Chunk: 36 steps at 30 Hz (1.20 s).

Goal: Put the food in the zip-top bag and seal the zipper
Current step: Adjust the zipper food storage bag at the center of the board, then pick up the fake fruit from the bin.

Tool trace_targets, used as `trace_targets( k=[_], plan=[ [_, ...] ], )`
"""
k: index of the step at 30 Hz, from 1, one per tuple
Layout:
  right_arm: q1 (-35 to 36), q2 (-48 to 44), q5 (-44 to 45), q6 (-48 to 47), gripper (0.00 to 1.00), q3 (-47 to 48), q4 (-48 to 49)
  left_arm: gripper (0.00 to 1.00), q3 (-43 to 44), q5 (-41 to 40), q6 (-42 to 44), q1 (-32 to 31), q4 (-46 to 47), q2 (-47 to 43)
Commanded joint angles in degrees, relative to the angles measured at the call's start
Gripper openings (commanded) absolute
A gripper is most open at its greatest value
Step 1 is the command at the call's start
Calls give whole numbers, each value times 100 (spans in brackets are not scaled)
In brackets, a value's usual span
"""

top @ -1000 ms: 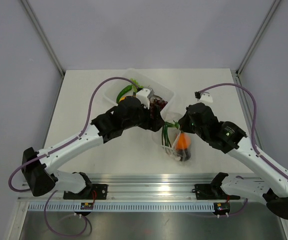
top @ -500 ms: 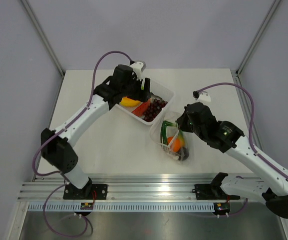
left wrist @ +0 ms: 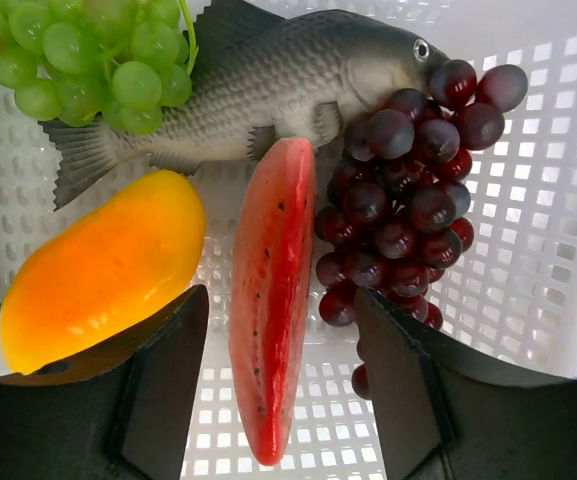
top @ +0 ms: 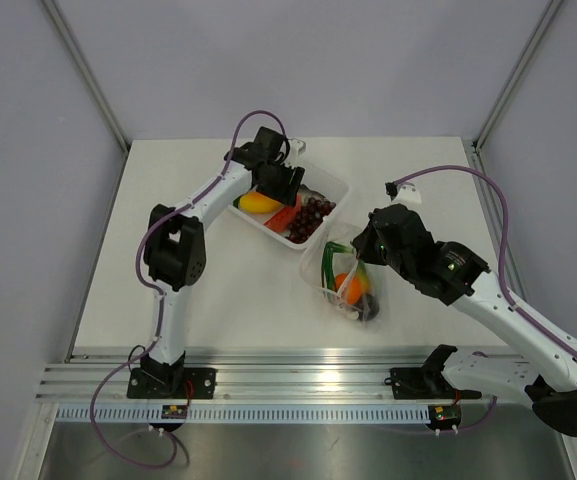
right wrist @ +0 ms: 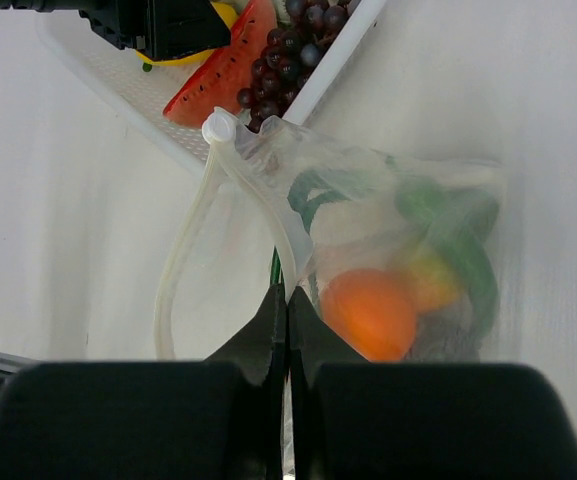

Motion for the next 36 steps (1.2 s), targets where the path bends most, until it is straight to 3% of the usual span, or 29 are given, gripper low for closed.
trace_targets(
  k=[1,7,17,20,21,24,36],
  plan=[
    [56,-82,19,-46,0,25,170,61,413,321,157,-29,45,142],
    [56,-11,-16,-28,0,51,179,59,659,470,131,-29,19,459],
    [47,112,-60,-19,0,148,188,47,1090,233,140,-29,-139,1013],
    [47,120,-42,-2,0,148,170,33,1107,251,131,-20,-148,1013],
    [47,120,-42,7,0,156,161,18,1116,259,131,-29,-192,952],
    [47,120,-42,25,0,165,161,0,1064,277,78,-29,-210,707],
    [47,129,-139,68,0,130,249,0,-96,233,-27,-20,729,-1693]
  ],
)
